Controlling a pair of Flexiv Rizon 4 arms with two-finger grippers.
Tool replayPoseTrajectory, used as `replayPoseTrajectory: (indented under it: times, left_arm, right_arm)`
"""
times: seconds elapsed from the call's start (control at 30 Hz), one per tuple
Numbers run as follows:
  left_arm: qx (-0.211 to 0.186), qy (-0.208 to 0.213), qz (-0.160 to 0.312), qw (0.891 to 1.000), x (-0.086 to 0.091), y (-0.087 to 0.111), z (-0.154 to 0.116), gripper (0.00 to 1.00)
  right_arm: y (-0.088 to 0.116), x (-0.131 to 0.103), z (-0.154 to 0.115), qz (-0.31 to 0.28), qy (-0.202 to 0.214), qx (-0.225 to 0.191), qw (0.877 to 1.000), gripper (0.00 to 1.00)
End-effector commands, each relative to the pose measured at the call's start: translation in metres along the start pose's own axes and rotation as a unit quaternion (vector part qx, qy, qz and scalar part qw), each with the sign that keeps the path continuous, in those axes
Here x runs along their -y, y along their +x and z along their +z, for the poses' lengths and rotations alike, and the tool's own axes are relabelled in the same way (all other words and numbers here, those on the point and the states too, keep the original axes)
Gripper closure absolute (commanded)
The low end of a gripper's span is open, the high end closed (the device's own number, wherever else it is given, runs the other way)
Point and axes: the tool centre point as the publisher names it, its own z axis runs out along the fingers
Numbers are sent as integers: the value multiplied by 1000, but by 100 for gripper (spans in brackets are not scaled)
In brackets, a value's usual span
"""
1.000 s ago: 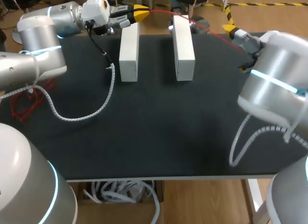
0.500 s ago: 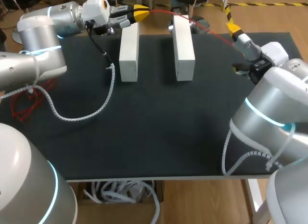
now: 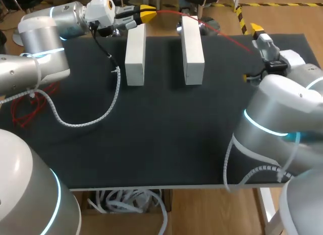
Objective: Grab the tape and strap the tape.
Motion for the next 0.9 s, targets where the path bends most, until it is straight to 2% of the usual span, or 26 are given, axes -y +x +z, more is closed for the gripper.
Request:
replayPoseTrajectory:
  times: [0.03, 0.07, 0.13, 0.27, 0.37, 0.57, 0.67, 0.9]
  left_arm:
    - [-1, 0, -1, 1000, -1, -1, 0, 100]
    - [-1, 0, -1, 1000, -1, -1, 0, 100]
    - [-1, 0, -1, 1000, -1, -1, 0, 100]
    - [-1, 0, -1, 1000, -1, -1, 0, 100]
    - [-1, 0, -1, 1000, -1, -1, 0, 100]
    - [-1, 0, -1, 1000, -1, -1, 0, 100]
    - [-1, 0, -1, 1000, -1, -1, 0, 100]
    - [-1, 0, -1, 1000, -1, -1, 0, 100]
  right_arm:
    - [1, 5, -1, 222, -110, 246, 937, 0]
    - [-1, 4, -1, 248, -113, 249, 929, 0]
    - [-3, 4, -3, 260, -105, 214, 936, 0]
    - [-3, 6, -8, 282, -101, 182, 937, 0]
    - [-8, 10, -9, 271, -87, 137, 949, 0]
    - [-11, 10, -13, 251, -73, 70, 963, 0]
    - [-12, 10, -10, 244, -74, 50, 966, 0]
    - [-13, 0, -2, 241, -80, 41, 966, 0]
